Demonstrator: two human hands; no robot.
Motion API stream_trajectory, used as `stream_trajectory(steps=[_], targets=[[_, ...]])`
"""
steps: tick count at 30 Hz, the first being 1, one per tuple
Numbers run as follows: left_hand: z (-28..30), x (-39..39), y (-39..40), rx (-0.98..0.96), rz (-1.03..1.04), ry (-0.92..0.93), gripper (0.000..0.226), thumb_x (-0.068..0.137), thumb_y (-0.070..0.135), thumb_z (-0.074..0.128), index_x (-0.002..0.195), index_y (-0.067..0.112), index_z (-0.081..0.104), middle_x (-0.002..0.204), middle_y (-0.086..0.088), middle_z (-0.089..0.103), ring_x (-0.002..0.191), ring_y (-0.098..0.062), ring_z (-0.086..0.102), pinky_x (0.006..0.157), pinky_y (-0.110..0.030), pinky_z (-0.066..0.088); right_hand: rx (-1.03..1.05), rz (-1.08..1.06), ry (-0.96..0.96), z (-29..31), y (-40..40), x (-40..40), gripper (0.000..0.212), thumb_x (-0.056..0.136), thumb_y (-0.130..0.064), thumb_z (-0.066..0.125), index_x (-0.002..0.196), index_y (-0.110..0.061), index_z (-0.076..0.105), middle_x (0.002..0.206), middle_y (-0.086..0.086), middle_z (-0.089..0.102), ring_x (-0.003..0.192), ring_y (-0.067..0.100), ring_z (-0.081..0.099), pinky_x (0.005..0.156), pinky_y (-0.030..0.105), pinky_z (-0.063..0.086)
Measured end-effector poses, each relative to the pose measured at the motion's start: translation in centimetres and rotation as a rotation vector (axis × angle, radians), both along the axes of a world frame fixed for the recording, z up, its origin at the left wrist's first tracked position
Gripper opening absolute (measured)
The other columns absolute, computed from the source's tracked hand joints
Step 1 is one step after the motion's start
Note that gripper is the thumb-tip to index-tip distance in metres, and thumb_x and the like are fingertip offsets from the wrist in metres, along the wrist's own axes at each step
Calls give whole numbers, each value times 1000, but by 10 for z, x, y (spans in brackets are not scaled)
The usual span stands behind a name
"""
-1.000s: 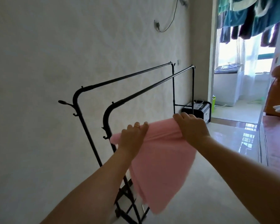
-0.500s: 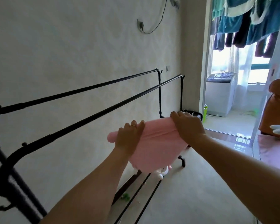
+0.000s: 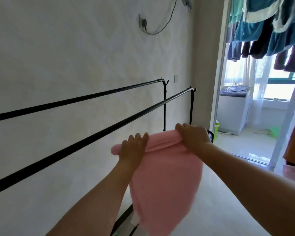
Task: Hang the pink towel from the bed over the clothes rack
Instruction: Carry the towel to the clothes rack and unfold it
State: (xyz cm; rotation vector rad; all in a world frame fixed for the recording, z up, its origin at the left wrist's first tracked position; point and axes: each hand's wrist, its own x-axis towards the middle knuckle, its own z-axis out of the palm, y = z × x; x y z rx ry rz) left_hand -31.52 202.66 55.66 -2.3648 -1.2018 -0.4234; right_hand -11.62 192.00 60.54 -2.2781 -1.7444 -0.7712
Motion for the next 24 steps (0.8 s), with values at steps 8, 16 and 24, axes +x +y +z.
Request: stream_trajectory(steps=[8, 16, 24], targets=[[-6, 83, 67, -56, 83, -11, 71, 84, 9, 53, 145, 23, 20, 109, -4, 59, 91, -24, 60, 64, -34, 36, -81, -36, 55, 2, 83, 75, 30, 89, -10, 45, 114, -25, 55, 103, -2, 64, 95, 23, 66, 68, 31, 40], [-25, 185, 73, -274, 95, -215, 62, 82, 38, 43, 139, 23, 23, 113, -6, 60, 104, -32, 57, 98, -49, 36, -155, 68, 193, 15, 151, 140, 28, 85, -17, 49, 112, -23, 58, 100, 1, 65, 93, 22, 65, 70, 30, 41], [-4, 286, 70, -121, 277, -564, 36, 89, 36, 46, 119, 16, 45, 100, -5, 65, 88, -32, 63, 81, -41, 42, -213, 320, 350, 27, 187, 198, 25, 80, -23, 58, 105, -23, 57, 91, -4, 64, 84, 17, 63, 67, 29, 47]])
